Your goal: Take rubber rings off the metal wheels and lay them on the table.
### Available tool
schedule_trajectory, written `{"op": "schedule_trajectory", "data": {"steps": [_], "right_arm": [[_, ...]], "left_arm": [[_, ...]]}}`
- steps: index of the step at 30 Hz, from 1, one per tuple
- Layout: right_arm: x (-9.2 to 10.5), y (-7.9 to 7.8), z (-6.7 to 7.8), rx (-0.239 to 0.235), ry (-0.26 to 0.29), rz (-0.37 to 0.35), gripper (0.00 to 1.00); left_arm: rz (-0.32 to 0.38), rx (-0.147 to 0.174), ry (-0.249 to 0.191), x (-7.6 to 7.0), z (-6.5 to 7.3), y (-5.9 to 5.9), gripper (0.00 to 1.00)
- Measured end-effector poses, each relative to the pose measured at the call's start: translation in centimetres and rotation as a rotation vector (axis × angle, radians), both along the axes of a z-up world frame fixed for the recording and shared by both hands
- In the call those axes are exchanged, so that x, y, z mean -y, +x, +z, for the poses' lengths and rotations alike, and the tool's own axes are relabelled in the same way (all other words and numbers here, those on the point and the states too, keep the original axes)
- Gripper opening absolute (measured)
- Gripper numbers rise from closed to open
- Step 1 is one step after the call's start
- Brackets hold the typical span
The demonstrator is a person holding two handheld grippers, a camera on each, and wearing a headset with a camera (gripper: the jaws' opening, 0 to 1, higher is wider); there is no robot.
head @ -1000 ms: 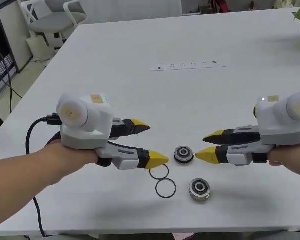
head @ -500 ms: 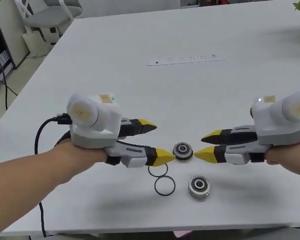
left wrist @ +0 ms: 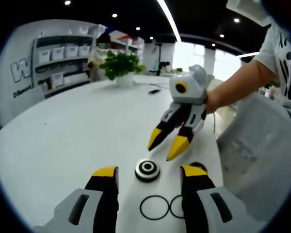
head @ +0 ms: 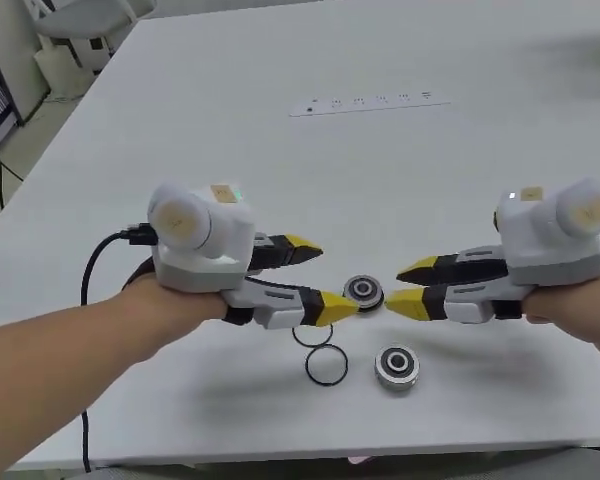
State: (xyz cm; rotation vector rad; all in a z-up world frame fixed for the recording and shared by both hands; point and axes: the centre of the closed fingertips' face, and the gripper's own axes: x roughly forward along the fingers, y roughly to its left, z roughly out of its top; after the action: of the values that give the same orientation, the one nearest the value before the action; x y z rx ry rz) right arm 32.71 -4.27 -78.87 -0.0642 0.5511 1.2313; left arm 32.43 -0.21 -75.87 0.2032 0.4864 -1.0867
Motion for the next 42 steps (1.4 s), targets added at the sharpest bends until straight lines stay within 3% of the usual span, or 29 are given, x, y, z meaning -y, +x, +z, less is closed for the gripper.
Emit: {"op": "schedule_trajectory", "data": {"steps": [19,42], "right_arm": [[-0.6,0.1,-1.1,-0.017,-0.007,0.019,0.22],[-0.6,-0.1,-1.2,-0.032,0.003,0.012,0.22]], "left_arm": [[-0.003,-0.019,0.006,1.4,-1.5,0.4,0.42],[-0.031,-0.006,0.026,2.2,-2.7,0.8,0.23]]}}
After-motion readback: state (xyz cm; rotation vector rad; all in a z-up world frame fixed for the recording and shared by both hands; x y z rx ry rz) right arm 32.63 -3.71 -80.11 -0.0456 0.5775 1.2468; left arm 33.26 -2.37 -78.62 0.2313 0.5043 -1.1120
